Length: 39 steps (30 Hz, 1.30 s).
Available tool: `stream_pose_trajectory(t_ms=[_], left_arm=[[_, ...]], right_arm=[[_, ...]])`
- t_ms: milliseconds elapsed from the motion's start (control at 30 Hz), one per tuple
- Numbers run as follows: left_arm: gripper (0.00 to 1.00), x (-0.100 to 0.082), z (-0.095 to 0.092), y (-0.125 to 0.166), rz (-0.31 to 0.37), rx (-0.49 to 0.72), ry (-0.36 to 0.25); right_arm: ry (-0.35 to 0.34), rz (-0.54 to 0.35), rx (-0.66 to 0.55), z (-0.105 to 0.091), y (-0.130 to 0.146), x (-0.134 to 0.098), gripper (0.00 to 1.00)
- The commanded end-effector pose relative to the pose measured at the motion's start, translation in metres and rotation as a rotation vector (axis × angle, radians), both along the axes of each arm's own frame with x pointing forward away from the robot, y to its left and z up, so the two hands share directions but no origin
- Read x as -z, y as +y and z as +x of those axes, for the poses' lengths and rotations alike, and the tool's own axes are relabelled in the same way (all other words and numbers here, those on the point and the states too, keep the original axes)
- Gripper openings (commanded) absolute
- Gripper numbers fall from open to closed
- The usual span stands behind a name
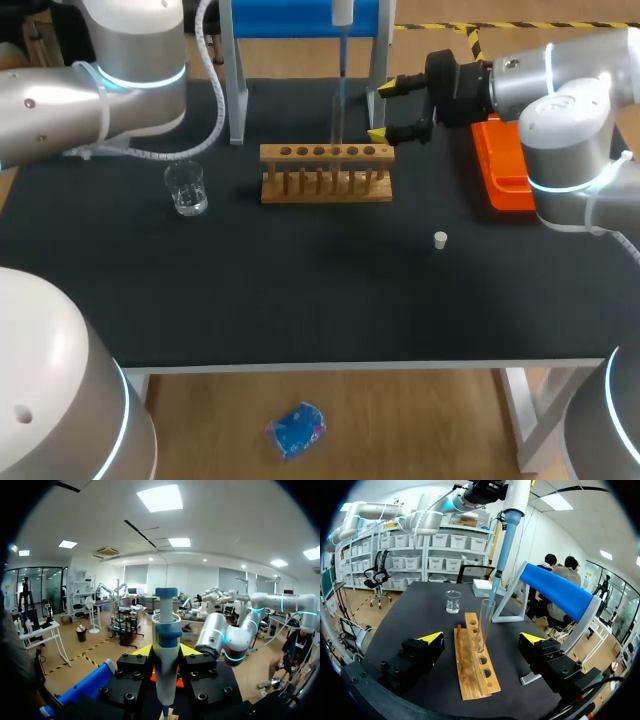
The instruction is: Invert the test tube, pick up the pipette, mount the tip to pipette, aspirate from beaker and dispense into the tube, eject the tip, return the pipette, and cap with the stopper.
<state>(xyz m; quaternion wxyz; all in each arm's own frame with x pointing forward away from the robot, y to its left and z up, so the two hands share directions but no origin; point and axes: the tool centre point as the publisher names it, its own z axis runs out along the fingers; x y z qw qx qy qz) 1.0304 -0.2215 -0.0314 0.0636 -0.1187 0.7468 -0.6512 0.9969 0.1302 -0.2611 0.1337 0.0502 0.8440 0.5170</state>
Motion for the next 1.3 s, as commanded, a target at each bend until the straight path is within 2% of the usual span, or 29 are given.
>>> stream_pose_trajectory(t_ms=[33, 167, 1300], left_arm=[[0.00, 0.004, -0.002, -0.001, -0.008, -0.008, -0.003], [0.00, 0.006, -0.003, 0.000, 0.022, -0.013, 0.003], [0.00, 0.021, -0.001, 0.001, 0.000, -0.021, 0.014]], right_arm=[[0.000, -0.002, 0.001, -0.001, 0.000, 0.000, 1.00], [0.000, -0.002, 0.001, -0.001, 0.000, 0.000, 1.00], [0.000, -0.002, 0.001, -0.001, 0.000, 0.000, 1.00]])
